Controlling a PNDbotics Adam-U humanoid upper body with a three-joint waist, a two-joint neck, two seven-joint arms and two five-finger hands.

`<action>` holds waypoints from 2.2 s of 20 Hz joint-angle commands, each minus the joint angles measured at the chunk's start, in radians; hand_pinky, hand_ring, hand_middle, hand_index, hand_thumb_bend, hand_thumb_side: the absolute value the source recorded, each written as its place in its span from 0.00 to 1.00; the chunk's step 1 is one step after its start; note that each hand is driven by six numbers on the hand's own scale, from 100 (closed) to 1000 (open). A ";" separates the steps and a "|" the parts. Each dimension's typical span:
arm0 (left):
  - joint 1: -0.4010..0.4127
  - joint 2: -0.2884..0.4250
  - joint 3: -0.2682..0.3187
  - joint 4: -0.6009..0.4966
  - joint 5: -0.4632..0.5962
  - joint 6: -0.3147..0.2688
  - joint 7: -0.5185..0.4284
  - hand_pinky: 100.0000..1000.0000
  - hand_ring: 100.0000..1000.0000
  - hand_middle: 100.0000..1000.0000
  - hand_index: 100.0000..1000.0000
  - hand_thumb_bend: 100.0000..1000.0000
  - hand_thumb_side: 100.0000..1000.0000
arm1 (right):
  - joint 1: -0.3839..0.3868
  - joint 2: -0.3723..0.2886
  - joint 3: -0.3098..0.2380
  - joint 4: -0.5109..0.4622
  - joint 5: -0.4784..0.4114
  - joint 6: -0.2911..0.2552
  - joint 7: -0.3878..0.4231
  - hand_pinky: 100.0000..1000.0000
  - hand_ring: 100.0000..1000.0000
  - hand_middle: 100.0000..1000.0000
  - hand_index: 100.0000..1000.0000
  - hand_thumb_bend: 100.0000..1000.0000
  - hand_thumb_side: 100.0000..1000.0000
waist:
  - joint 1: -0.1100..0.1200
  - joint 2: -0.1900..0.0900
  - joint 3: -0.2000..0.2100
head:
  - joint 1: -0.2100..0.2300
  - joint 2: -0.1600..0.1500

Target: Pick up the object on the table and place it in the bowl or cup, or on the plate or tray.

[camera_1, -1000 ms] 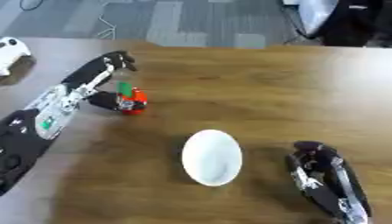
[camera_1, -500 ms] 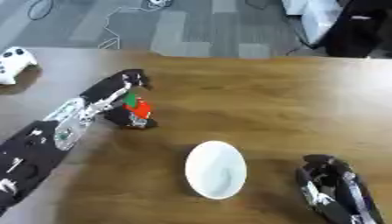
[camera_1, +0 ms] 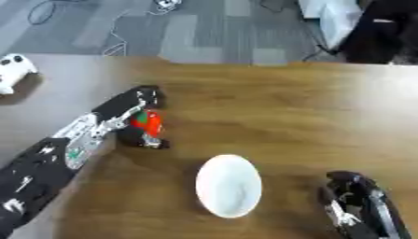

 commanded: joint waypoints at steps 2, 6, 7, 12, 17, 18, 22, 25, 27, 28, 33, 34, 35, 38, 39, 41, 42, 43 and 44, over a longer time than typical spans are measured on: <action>-0.012 0.004 0.002 0.007 0.000 0.012 0.014 1.00 1.00 0.71 0.68 0.69 0.55 | -0.014 -0.012 -0.004 -0.011 -0.007 -0.002 -0.002 0.06 0.35 0.46 0.66 0.40 0.36 | -0.001 -0.012 -0.001 | 0.003 -0.012; -0.009 0.001 -0.001 0.007 -0.002 0.030 0.028 0.78 0.93 0.48 0.48 0.51 0.19 | -0.015 -0.012 -0.004 -0.010 -0.007 -0.002 -0.002 0.06 0.35 0.46 0.66 0.41 0.35 | -0.002 -0.011 -0.001 | 0.000 -0.010; -0.009 0.002 -0.002 0.003 -0.006 0.040 0.034 0.71 0.89 0.44 0.42 0.47 0.13 | -0.014 -0.012 -0.005 -0.009 -0.007 -0.002 -0.002 0.06 0.35 0.46 0.66 0.41 0.35 | -0.002 -0.011 0.000 | -0.001 -0.009; -0.005 0.006 -0.008 -0.023 -0.027 0.080 0.071 0.50 0.79 0.30 0.27 0.40 0.00 | -0.011 -0.013 -0.005 -0.009 -0.005 -0.002 0.000 0.06 0.35 0.46 0.66 0.41 0.35 | -0.001 -0.013 0.003 | -0.002 -0.004; -0.007 0.018 -0.023 -0.057 -0.042 0.093 0.069 0.54 0.82 0.29 0.27 0.39 0.00 | -0.005 -0.013 -0.006 -0.005 0.000 -0.002 0.000 0.05 0.35 0.46 0.66 0.42 0.34 | -0.001 -0.024 0.008 | -0.006 0.004; -0.007 0.021 -0.026 -0.066 -0.044 0.094 0.065 0.54 0.83 0.29 0.27 0.38 0.00 | -0.004 -0.013 -0.006 -0.004 0.002 -0.002 0.000 0.05 0.35 0.46 0.66 0.42 0.34 | -0.001 -0.027 0.009 | -0.007 0.006; -0.007 0.041 -0.045 -0.118 -0.038 0.100 0.037 0.57 0.86 0.30 0.28 0.38 0.00 | 0.008 -0.014 -0.007 -0.001 0.008 -0.002 0.000 0.06 0.35 0.46 0.66 0.42 0.34 | 0.003 -0.044 0.016 | -0.016 0.019; -0.009 0.067 -0.067 -0.187 -0.008 0.107 -0.002 0.57 0.87 0.30 0.29 0.39 0.00 | 0.020 -0.016 -0.007 0.002 0.015 -0.002 0.002 0.06 0.35 0.46 0.66 0.42 0.35 | 0.009 -0.066 0.027 | -0.033 0.044; -0.007 0.091 -0.081 -0.239 0.040 0.115 -0.035 0.57 0.86 0.31 0.29 0.41 0.00 | 0.027 -0.020 -0.009 0.005 0.022 -0.003 0.001 0.06 0.35 0.46 0.66 0.42 0.35 | 0.015 -0.082 0.035 | -0.046 0.069; -0.005 0.104 -0.088 -0.268 0.075 0.119 -0.055 0.58 0.86 0.31 0.30 0.41 0.00 | 0.030 -0.023 -0.012 0.008 0.027 -0.003 0.000 0.06 0.35 0.46 0.66 0.42 0.35 | 0.018 -0.089 0.039 | -0.052 0.081; 0.009 0.162 -0.118 -0.430 0.218 0.143 -0.137 0.60 0.88 0.31 0.32 0.46 0.00 | 0.037 -0.044 -0.038 0.035 0.069 -0.005 -0.030 0.05 0.35 0.46 0.66 0.42 0.38 | 0.030 -0.132 0.056 | -0.083 0.128; 0.011 0.170 -0.126 -0.464 0.242 0.148 -0.153 0.60 0.88 0.31 0.32 0.46 0.00 | 0.038 -0.048 -0.045 0.042 0.076 -0.006 -0.038 0.05 0.35 0.46 0.66 0.42 0.38 | 0.031 -0.139 0.059 | -0.086 0.134; 0.012 0.174 -0.132 -0.494 0.260 0.153 -0.168 0.60 0.88 0.31 0.32 0.47 0.00 | 0.039 -0.052 -0.052 0.050 0.083 -0.007 -0.045 0.05 0.35 0.46 0.66 0.43 0.38 | 0.031 -0.146 0.060 | -0.088 0.138; 0.004 0.170 -0.150 -0.562 0.297 0.169 -0.207 0.60 0.88 0.31 0.32 0.47 0.00 | 0.042 -0.059 -0.067 0.073 0.101 -0.009 -0.064 0.05 0.35 0.46 0.66 0.43 0.38 | 0.028 -0.160 0.061 | -0.087 0.144; -0.002 0.164 -0.157 -0.574 0.303 0.173 -0.218 0.60 0.89 0.31 0.32 0.47 0.00 | 0.044 -0.061 -0.070 0.081 0.104 -0.010 -0.068 0.05 0.35 0.46 0.66 0.43 0.38 | 0.025 -0.165 0.060 | -0.083 0.144; -0.012 0.153 -0.166 -0.585 0.306 0.177 -0.235 0.60 0.89 0.30 0.32 0.47 0.00 | 0.048 -0.064 -0.073 0.097 0.108 -0.013 -0.074 0.05 0.35 0.46 0.66 0.43 0.37 | 0.020 -0.170 0.058 | -0.073 0.141; -0.018 0.144 -0.170 -0.585 0.302 0.176 -0.242 0.60 0.89 0.30 0.32 0.47 0.00 | 0.050 -0.066 -0.073 0.106 0.108 -0.014 -0.075 0.05 0.35 0.46 0.66 0.43 0.37 | 0.017 -0.173 0.056 | -0.066 0.138; -0.023 0.137 -0.175 -0.584 0.297 0.174 -0.247 0.60 0.90 0.30 0.32 0.47 0.00 | 0.052 -0.067 -0.072 0.112 0.107 -0.016 -0.076 0.05 0.35 0.46 0.66 0.43 0.37 | 0.014 -0.175 0.053 | -0.059 0.135; -0.028 0.129 -0.179 -0.580 0.291 0.172 -0.251 0.60 0.90 0.30 0.32 0.47 0.00 | 0.055 -0.067 -0.071 0.117 0.104 -0.017 -0.075 0.05 0.35 0.46 0.66 0.43 0.37 | 0.010 -0.177 0.050 | -0.054 0.132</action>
